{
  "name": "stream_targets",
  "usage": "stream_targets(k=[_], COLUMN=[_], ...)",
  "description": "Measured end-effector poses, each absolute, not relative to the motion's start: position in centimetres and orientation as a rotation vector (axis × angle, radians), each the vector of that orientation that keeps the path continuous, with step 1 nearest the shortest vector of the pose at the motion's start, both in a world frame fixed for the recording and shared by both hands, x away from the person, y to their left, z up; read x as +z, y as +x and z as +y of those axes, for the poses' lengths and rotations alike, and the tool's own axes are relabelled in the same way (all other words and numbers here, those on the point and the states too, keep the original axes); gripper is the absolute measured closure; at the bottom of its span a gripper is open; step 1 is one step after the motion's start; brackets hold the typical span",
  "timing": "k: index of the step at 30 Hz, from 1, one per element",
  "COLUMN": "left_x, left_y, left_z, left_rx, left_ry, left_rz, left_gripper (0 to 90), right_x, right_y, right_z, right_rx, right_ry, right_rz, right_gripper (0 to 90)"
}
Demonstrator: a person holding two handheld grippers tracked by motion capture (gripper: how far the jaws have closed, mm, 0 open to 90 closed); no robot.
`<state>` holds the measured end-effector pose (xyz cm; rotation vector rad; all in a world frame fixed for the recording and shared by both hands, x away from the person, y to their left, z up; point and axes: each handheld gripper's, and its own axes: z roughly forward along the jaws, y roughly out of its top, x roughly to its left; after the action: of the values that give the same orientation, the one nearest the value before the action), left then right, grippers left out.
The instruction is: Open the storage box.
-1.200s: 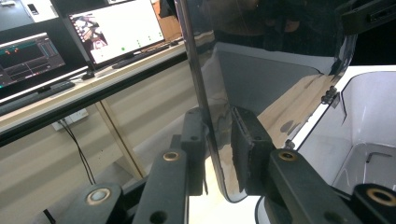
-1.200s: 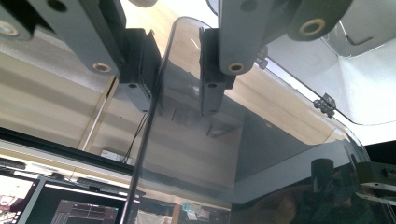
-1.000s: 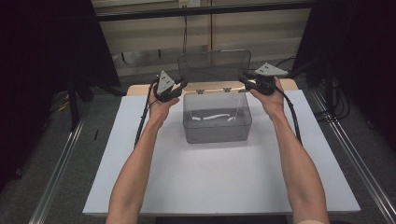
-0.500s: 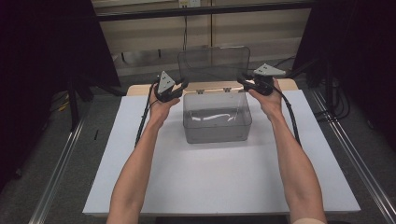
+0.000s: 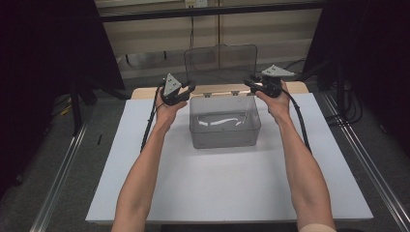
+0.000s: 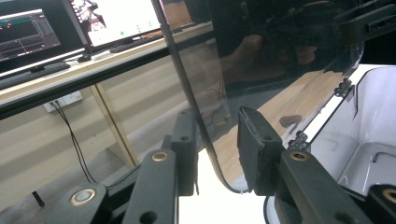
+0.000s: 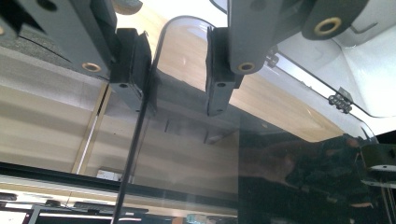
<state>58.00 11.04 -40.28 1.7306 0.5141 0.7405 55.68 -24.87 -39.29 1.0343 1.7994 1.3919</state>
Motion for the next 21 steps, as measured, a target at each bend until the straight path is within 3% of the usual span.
stream_targets(k=[21], left_x=[-40.64], left_y=[58.54], left_z=[10.49], left_rx=[0.695], left_ry=[1.731], left_rz=[0.567], left_gripper=[55.7], right_x=[-39.78], right_y=[56.51], right_z=[-24.41], right_rx=[1.435], right_ry=[1.117], right_rz=[1.777], right_gripper=[53.5])
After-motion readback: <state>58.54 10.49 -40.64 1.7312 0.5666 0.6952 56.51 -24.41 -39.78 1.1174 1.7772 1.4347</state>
